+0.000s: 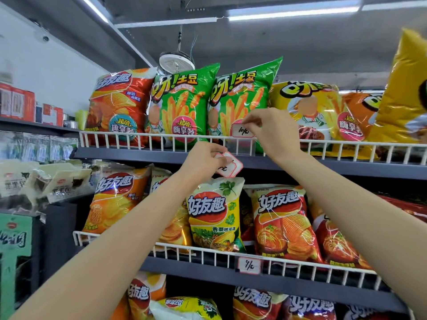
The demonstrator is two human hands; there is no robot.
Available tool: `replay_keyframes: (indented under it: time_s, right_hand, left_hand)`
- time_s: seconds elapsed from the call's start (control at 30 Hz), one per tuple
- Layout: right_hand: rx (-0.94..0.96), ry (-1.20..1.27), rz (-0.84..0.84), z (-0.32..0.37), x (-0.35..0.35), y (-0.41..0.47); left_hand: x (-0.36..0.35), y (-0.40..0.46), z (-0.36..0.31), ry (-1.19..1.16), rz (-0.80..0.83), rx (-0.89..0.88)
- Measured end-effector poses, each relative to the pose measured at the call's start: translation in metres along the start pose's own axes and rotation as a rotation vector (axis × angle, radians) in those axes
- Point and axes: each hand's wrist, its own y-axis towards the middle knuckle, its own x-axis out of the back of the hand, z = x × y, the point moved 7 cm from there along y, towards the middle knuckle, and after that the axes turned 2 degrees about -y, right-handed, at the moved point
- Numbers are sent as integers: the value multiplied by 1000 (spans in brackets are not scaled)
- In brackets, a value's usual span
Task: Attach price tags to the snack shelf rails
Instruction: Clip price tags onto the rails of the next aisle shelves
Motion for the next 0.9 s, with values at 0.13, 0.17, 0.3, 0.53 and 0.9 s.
replay_keyframes:
  time_s: [0.13, 0.17, 0.3, 0.53, 0.9]
  right_hand:
    - [-6, -7, -13, -1, 3, -1]
    - [-9, -9, -14, -1, 4, -1]
    - [-9, -30, -26, -4, 7, -2]
    - [10, 22, -6, -3, 2, -2]
    - [13, 18, 150, -2, -7, -4]
  left_hand:
    - [-6, 5, -12, -66, 9, 12]
    - [-8, 6, -14, -71, 9, 16]
    - [-11, 5, -16, -90, -25, 24]
    - [-8, -3, -8, -137, -65, 8]
    - [-9, -9, 4, -71, -1, 1]
